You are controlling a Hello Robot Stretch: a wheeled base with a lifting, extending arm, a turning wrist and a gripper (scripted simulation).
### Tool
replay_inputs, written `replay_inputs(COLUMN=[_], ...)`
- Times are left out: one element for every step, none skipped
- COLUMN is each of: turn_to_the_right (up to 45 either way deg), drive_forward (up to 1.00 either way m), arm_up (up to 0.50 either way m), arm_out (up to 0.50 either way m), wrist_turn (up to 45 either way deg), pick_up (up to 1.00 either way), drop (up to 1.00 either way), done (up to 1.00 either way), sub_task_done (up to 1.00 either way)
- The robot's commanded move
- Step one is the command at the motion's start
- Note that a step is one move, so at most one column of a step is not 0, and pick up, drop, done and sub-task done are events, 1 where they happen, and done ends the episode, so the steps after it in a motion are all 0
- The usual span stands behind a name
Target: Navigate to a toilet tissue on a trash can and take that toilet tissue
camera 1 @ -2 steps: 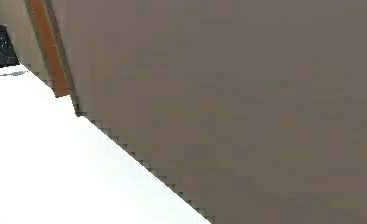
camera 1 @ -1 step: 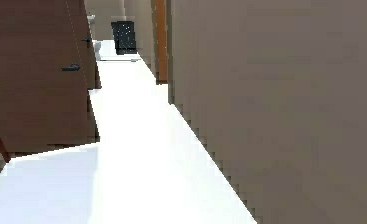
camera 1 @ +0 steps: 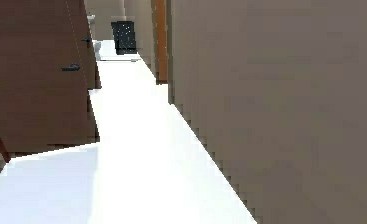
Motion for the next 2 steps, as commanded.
replay_inputs(turn_to_the_right=[0.0,0.0], drive_forward=[0.00,0.00], arm_up=[0.02,0.00], arm_out=[0.00,0.38], wrist_turn=[0.0,0.0], pick_up=[0.00,0.00], drop=[0.00,0.00], done=[0.00,0.00], sub_task_done=[0.00,0.00])
